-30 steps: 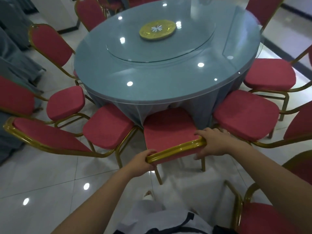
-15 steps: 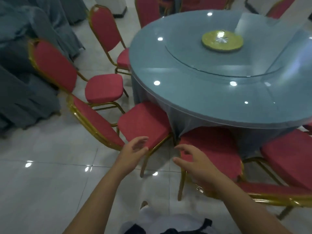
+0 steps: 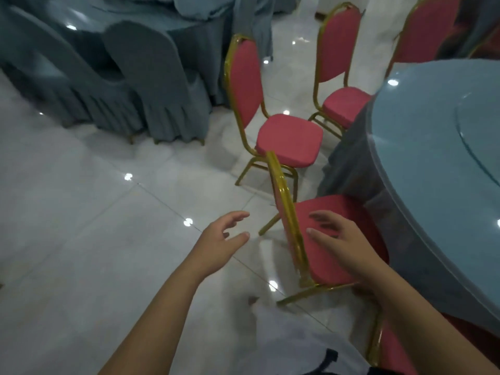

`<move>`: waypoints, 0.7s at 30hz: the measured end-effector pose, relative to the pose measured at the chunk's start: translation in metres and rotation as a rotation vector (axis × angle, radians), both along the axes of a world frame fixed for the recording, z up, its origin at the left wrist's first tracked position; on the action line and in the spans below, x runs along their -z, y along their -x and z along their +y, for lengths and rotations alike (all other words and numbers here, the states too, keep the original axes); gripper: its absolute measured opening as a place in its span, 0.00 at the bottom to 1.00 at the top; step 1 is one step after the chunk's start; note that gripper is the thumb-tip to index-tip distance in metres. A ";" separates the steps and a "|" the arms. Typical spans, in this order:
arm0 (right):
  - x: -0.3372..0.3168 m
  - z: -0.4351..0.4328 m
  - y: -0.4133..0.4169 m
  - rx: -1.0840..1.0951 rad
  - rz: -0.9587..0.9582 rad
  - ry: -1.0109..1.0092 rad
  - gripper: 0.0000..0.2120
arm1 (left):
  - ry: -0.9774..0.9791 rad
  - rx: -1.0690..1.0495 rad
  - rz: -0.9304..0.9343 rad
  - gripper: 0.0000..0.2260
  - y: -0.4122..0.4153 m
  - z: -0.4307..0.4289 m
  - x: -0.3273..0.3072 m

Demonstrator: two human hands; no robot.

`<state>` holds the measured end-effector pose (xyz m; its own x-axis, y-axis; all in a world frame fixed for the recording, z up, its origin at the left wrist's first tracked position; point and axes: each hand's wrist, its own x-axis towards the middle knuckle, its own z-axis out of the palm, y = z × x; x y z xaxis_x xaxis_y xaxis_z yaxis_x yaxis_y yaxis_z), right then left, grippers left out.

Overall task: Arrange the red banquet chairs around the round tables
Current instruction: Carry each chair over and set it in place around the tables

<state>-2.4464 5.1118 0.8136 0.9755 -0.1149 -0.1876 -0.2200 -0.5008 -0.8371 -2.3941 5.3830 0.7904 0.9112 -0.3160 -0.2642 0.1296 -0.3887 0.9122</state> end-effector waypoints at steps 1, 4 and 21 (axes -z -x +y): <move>0.001 0.005 -0.021 -0.020 -0.010 -0.009 0.14 | -0.021 -0.002 0.003 0.16 -0.014 0.007 0.003; 0.008 0.020 -0.089 -0.045 -0.019 -0.048 0.13 | -0.093 0.008 0.010 0.17 -0.065 0.026 0.011; 0.032 0.124 -0.435 -0.148 0.053 0.031 0.23 | -0.346 0.124 -0.058 0.23 -0.414 0.116 0.017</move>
<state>-2.0110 5.2361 0.7817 0.9709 0.0232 -0.2383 -0.1855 -0.5563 -0.8100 -1.9797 5.4989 0.7730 0.8881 -0.3260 -0.3239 0.0142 -0.6850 0.7284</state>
